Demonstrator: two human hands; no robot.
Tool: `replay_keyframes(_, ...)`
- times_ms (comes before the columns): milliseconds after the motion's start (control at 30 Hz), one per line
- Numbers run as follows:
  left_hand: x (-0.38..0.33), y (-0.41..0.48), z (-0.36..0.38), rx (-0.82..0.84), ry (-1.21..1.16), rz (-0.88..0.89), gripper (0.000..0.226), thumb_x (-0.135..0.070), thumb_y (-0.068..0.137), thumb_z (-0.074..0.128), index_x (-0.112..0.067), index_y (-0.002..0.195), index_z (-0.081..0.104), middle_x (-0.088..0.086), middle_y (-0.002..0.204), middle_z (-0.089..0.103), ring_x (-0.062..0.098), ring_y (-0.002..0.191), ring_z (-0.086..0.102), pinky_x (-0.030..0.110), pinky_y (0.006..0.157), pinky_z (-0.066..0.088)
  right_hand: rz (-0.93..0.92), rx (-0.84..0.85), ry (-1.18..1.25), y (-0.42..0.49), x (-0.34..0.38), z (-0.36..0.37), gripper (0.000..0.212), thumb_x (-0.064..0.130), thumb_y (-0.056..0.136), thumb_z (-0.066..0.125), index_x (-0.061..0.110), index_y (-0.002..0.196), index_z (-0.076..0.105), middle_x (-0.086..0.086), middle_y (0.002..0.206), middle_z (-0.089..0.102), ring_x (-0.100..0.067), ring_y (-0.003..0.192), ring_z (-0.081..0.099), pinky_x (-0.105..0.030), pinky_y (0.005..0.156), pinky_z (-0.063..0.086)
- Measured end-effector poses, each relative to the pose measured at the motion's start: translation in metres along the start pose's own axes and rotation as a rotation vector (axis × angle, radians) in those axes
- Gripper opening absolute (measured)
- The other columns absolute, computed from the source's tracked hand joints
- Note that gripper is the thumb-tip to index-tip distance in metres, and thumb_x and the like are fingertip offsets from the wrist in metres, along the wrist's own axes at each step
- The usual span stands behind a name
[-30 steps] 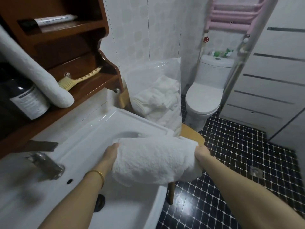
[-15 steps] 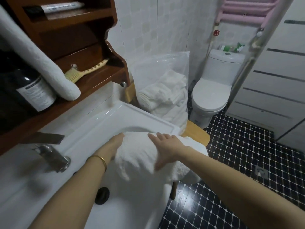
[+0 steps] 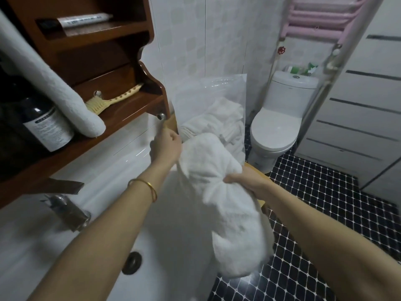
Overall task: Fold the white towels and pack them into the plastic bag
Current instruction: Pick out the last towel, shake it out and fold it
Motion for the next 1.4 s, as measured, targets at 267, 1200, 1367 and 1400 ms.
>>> replay_keyframes(267,-0.023,-0.082,0.093,0.536,-0.048,0.084,0.049,-0.029,0.099,0.039,-0.016,0.146,0.031,0.012,0.146,0.039,0.028,0.126,0.044,0.038,0.101,0.043,-0.004,-0.367,0.190,-0.011,-0.002,-0.029,0.051,0.022,0.058,0.077,0.007,0.105,0.066,-0.012,0.102,0.069,-0.028,0.092,0.066,-0.040,0.078,0.057)
replay_keyframes(1200,-0.213,0.130,0.172,0.265,-0.705,-0.147,0.067,-0.064,0.094,0.020,-0.016,0.126,0.055,0.006,0.117,0.061,0.020,0.106,0.059,0.036,0.094,0.048,-0.080,0.313,0.501,0.149,0.133,-0.184,0.084,0.054,0.022,0.093,0.021,0.097,0.075,-0.007,0.101,0.073,-0.024,0.094,0.070,-0.040,0.075,0.053)
replay_keyframes(1367,-0.245,0.175,0.154,0.287,-0.561,-0.047,0.063,-0.062,0.095,0.020,-0.021,0.129,0.054,0.004,0.130,0.056,0.016,0.113,0.056,0.028,0.092,0.047,-0.243,0.412,0.646,0.178,0.185,-0.196,0.072,0.042,0.035,0.095,0.017,0.099,0.076,-0.009,0.106,0.071,-0.025,0.103,0.066,-0.044,0.090,0.049)
replay_keyframes(1400,-0.249,0.185,0.146,0.265,-0.502,-0.021,0.066,-0.062,0.095,0.020,-0.019,0.133,0.052,0.005,0.135,0.053,0.018,0.119,0.053,0.032,0.099,0.044,-0.251,0.396,0.664,0.183,0.196,-0.198,0.072,0.040,0.036,0.095,0.015,0.101,0.074,-0.010,0.105,0.071,-0.025,0.103,0.066,-0.043,0.086,0.052)
Point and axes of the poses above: each hand's wrist, its own y-axis towards the middle knuckle, its own z-axis out of the palm, x = y × z, the point moved 5 cm from there along y, towards the middle knuckle
